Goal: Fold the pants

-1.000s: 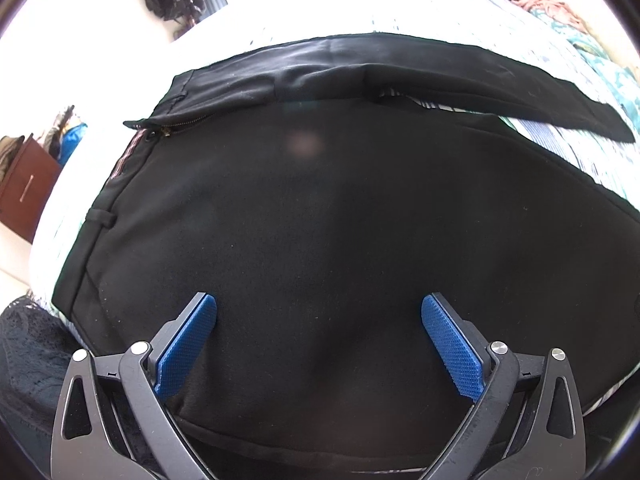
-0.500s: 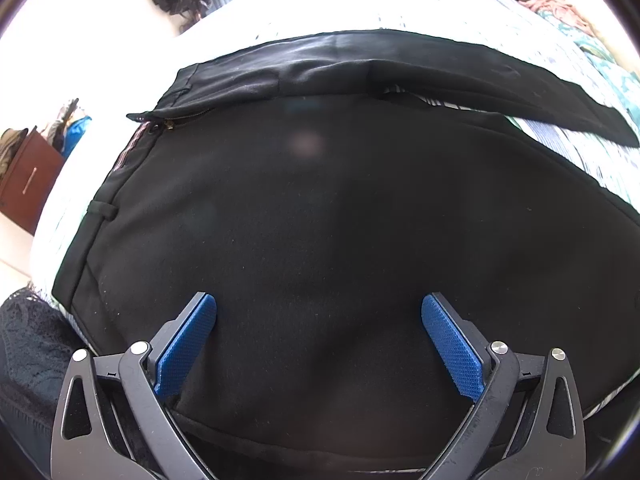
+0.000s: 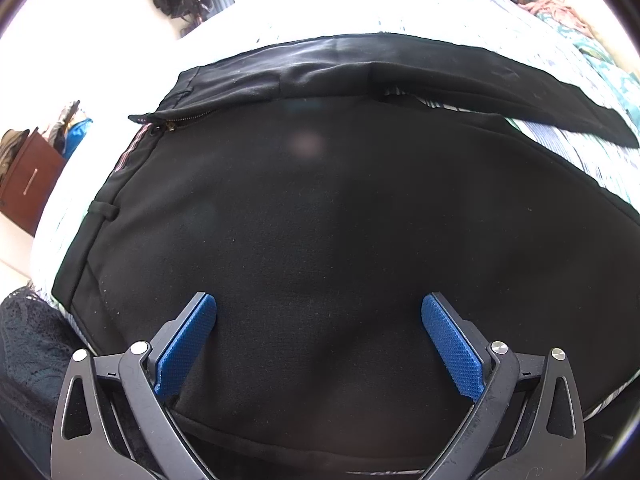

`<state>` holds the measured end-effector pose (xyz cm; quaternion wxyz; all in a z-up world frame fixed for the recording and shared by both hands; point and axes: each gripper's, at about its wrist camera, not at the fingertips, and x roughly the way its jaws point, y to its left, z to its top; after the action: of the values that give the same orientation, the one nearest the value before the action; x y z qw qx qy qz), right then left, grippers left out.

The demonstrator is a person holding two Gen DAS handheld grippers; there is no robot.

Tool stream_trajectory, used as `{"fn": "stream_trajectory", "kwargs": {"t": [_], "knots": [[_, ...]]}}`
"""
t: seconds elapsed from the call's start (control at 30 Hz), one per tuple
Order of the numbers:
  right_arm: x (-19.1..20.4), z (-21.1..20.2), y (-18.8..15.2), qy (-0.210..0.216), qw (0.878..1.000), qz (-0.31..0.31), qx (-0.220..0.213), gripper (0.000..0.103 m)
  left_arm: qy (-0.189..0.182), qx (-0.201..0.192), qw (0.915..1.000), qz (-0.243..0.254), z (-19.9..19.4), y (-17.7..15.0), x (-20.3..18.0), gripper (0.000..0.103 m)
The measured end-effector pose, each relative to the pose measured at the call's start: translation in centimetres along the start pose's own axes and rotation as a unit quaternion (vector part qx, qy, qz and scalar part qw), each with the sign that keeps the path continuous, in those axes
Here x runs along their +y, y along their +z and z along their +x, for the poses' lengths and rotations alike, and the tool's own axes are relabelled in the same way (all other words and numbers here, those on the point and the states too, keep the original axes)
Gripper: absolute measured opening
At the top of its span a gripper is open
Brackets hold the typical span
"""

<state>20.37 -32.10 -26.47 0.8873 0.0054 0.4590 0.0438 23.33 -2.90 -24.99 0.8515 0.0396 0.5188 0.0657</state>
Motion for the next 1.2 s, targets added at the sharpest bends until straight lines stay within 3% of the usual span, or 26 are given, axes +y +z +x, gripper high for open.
{"fn": "stream_trajectory", "kwargs": {"t": [1.2], "knots": [[0.7,1.0,0.4,0.009,1.000,-0.011,0.009,0.091,0.008,-0.018,0.9998,-0.001,0.2,-0.2,-0.2,0.103]]}}
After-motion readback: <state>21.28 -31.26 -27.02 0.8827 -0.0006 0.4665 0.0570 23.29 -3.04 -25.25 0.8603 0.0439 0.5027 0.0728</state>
